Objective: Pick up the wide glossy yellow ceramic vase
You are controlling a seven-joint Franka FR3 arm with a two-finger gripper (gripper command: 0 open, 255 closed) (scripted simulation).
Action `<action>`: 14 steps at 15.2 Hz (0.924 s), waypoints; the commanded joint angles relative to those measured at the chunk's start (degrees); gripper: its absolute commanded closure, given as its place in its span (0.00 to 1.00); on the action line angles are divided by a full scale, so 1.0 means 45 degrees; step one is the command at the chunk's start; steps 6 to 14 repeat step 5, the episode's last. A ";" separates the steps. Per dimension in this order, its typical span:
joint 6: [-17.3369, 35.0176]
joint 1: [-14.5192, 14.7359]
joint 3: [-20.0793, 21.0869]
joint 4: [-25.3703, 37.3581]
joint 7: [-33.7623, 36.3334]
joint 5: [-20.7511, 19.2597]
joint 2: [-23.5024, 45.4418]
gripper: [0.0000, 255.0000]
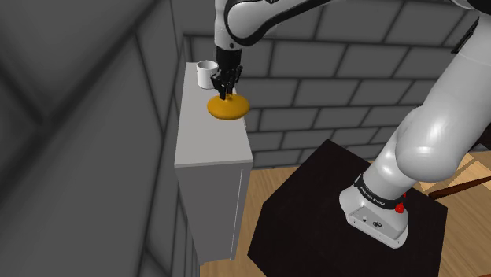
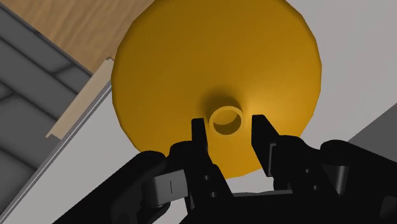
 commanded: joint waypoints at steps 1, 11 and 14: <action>-0.0328 0.0010 0.0011 0.0255 0.0005 0.0018 -0.0073 1.00; -0.0679 0.0006 0.0010 0.0485 -0.0018 0.0048 -0.0197 1.00; -0.0679 0.0006 0.0010 0.0485 -0.0018 0.0048 -0.0197 1.00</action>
